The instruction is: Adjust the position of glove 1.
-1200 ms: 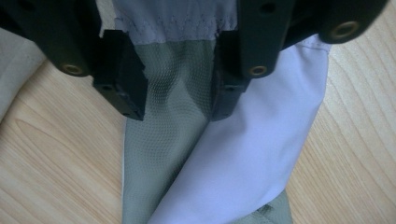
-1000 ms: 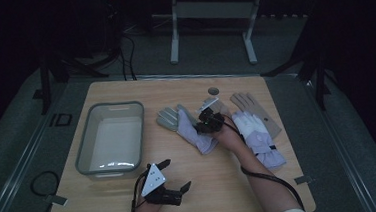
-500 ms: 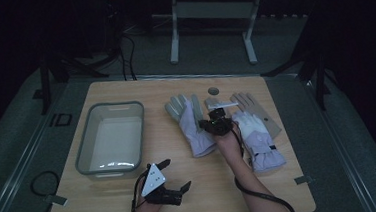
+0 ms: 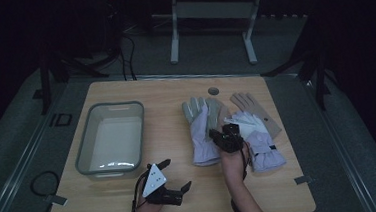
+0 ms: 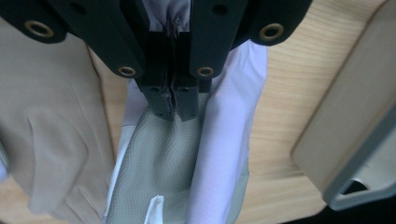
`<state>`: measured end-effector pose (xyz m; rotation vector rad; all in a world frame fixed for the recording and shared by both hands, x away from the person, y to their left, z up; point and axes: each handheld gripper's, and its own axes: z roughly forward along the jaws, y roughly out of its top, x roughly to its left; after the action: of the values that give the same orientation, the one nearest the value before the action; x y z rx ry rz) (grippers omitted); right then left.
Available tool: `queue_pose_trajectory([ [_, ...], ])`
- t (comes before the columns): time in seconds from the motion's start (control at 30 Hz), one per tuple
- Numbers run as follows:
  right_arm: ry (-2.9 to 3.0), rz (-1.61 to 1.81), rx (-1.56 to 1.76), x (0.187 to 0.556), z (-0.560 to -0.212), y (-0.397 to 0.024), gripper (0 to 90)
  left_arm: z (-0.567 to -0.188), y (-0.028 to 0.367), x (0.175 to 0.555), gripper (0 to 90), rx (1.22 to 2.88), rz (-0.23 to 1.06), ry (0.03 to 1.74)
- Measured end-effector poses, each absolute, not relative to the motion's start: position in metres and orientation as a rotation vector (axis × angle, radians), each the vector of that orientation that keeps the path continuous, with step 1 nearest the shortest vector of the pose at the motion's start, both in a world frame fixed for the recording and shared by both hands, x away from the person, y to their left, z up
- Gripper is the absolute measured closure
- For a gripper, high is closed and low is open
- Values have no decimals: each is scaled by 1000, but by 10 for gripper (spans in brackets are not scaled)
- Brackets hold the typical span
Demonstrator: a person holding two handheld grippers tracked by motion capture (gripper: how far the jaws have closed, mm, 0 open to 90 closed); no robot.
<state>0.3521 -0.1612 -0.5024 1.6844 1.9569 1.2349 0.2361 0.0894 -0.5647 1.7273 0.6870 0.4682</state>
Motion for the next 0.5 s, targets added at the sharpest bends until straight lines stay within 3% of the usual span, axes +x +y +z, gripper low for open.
queue_pose_trajectory([
  [0.17,1968,1159,1727,354,-526,-158,861,-565,89,236,1,1728,466,682],
  [0.33,2009,1047,1671,358,-544,-151,716,-565,89,236,1,1728,462,680],
  [0.5,2019,1020,1631,356,-541,-147,678,-565,89,236,1,1727,462,678],
])
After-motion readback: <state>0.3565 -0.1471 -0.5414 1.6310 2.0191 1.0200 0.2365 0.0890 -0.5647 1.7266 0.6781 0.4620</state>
